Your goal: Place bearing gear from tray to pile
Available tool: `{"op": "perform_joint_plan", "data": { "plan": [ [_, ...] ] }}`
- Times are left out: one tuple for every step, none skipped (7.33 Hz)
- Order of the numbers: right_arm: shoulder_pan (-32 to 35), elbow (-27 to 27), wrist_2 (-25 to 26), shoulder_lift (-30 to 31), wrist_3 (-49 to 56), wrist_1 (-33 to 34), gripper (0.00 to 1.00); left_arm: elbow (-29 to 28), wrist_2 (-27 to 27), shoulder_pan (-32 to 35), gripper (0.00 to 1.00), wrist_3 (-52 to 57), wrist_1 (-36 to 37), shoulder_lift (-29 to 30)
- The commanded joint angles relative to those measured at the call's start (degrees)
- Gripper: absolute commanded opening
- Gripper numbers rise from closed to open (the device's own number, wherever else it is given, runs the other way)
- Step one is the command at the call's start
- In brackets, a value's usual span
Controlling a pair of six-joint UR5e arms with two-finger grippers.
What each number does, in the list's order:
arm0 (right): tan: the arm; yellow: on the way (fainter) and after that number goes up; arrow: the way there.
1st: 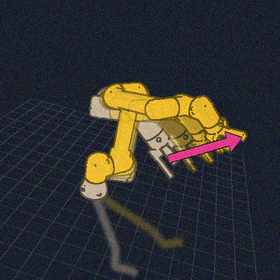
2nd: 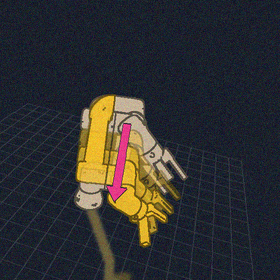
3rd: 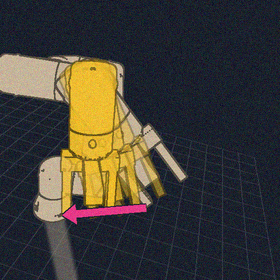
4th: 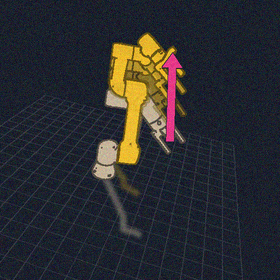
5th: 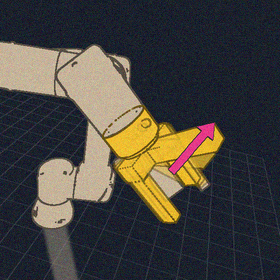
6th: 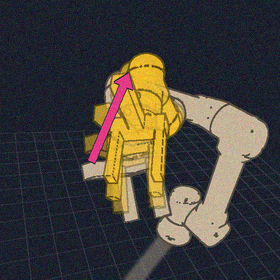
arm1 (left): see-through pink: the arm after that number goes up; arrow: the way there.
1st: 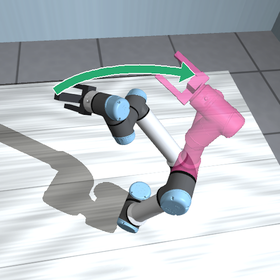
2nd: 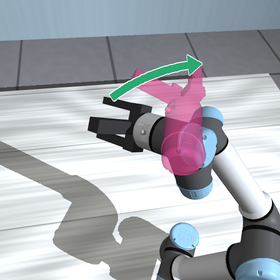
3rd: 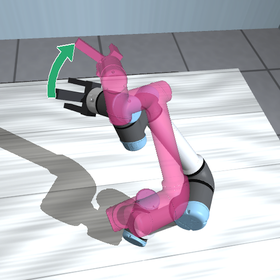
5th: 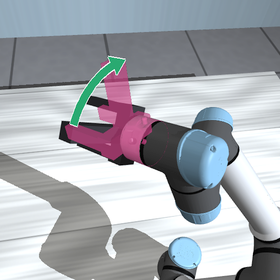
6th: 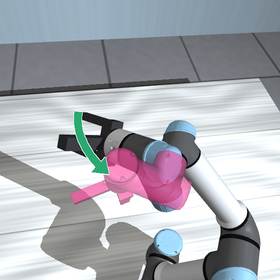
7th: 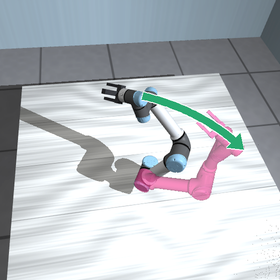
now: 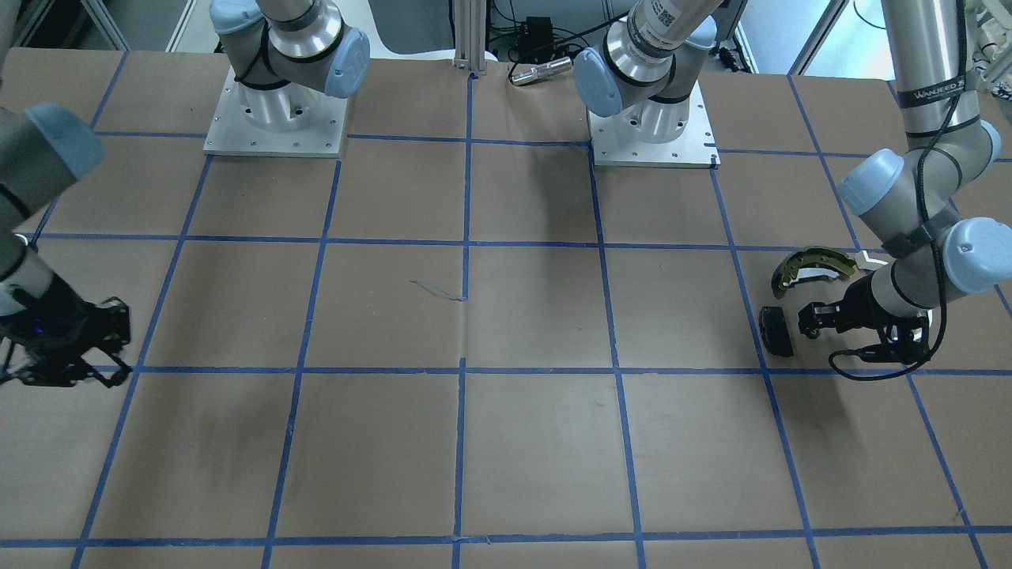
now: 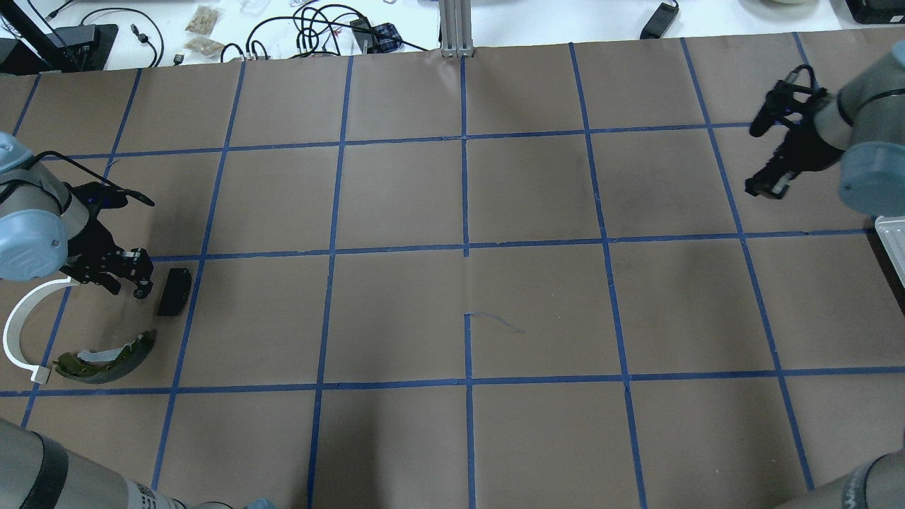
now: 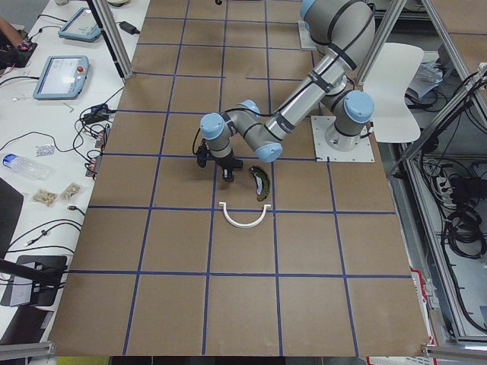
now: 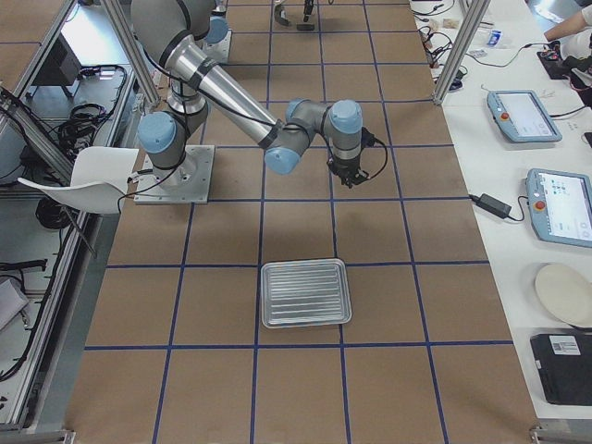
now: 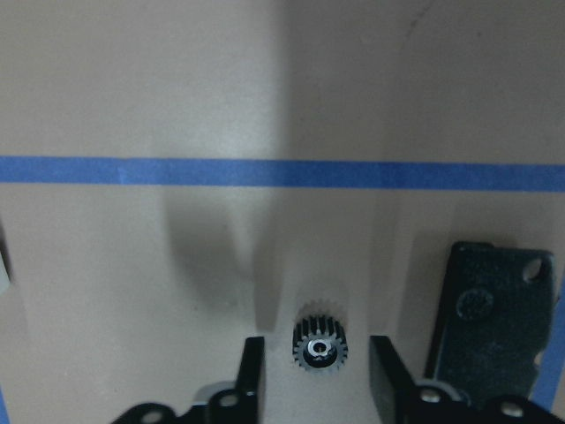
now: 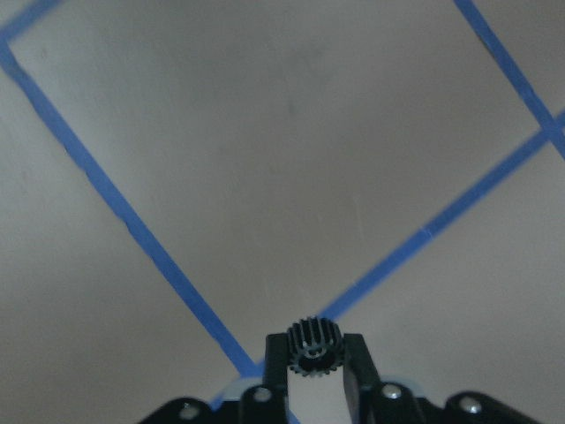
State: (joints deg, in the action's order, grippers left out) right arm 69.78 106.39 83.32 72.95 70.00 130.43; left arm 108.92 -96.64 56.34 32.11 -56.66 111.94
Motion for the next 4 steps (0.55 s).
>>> {"op": "perform_joint_plan", "data": {
  "plan": [
    [17.24,0.04,2.27,-0.44,-27.69,0.70,0.09,-0.72,0.05,1.05,1.00,-0.90,-2.39,-1.54],
    [23.50,-0.04,2.28,-0.44,-38.86,0.61,0.10,-0.98,0.22,1.83,1.00,-2.38,-2.93,-2.85],
    [31.91,-0.22,2.63,-0.61,-49.67,0.70,0.15,-1.33,0.23,4.10,1.00,-4.75,-3.02,-4.17],
    [39.05,-0.92,6.98,-2.27,-57.79,1.22,0.21,-2.12,0.14,6.65,1.00,-8.16,-5.46,-5.23]
  ]
}}
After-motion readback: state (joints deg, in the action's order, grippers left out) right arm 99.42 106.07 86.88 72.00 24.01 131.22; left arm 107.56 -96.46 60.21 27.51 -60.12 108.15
